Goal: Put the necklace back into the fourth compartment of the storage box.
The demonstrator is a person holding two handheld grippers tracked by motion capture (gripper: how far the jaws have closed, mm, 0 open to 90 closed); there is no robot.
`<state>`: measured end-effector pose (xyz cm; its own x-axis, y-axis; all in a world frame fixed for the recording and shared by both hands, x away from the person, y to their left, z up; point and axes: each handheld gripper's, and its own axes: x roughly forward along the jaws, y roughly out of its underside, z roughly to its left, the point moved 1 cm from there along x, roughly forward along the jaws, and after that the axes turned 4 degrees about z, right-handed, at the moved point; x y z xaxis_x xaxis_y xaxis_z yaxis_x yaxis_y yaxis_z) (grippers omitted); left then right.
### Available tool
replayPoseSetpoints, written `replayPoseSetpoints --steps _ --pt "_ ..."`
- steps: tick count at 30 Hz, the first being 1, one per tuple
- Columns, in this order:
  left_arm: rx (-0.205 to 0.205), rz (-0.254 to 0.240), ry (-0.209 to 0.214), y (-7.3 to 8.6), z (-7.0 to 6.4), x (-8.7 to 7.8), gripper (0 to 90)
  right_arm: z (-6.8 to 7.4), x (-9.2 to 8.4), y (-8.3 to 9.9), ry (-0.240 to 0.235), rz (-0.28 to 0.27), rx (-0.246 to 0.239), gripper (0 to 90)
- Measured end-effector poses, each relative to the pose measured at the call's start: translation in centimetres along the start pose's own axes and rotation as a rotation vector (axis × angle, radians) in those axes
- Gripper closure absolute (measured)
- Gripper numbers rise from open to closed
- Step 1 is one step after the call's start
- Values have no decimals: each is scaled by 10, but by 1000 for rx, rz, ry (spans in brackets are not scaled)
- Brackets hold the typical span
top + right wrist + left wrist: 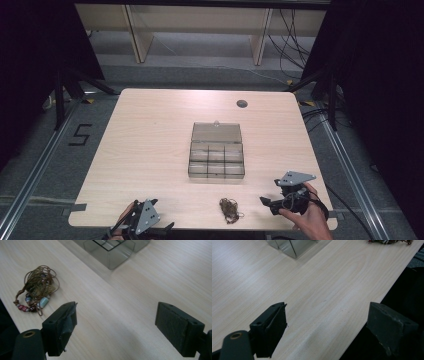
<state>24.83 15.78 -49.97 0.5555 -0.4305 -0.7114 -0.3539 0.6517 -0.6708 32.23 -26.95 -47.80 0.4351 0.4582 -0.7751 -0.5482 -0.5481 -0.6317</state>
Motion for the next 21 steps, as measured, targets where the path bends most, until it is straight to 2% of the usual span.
replayPoseSetpoints --steps 3,4,5,8,9,10,11,13,16,17,18,19,20,21 --pt "-1 -1 3 0 0 0 155 7 -2 -7 -21 19 -18 170" --pt "-3 -2 -1 0 0 0 155 11 0 -8 -26 8 -6 171" --pt "-13 -7 -6 0 0 1 155 12 -1 -10 -34 19 -38 171" --pt "-6 -15 -9 0 0 1 155 17 0 -14 -45 30 -43 171" --pt "0 0 -2 0 1 0 155 18 1 -15 -55 39 -54 170" --pt "-1 -2 -2 0 0 0 156 21 3 -18 -48 32 -77 170" --pt "0 -1 -2 0 0 0 155 23 4 -20 -55 40 -78 170" --pt "-2 -5 -4 0 -1 1 155 30 6 -26 -78 58 -113 170" --pt "-3 -6 -3 0 -1 1 155 36 9 -30 -87 60 -125 169" --pt "-4 -5 -2 0 0 1 155 43 11 -35 -110 81 -148 176" --pt "-4 -5 -2 0 0 1 155 43 11 -35 -110 81 -148 176" --pt "-10 -3 6 0 -1 1 155 50 13 -40 -117 96 -187 189" --pt "-10 -3 6 0 -1 1 155 50 13 -40 -117 96 -187 189" --pt "-7 -2 3 0 -1 1 156 57 14 -45 -123 113 -198 188"
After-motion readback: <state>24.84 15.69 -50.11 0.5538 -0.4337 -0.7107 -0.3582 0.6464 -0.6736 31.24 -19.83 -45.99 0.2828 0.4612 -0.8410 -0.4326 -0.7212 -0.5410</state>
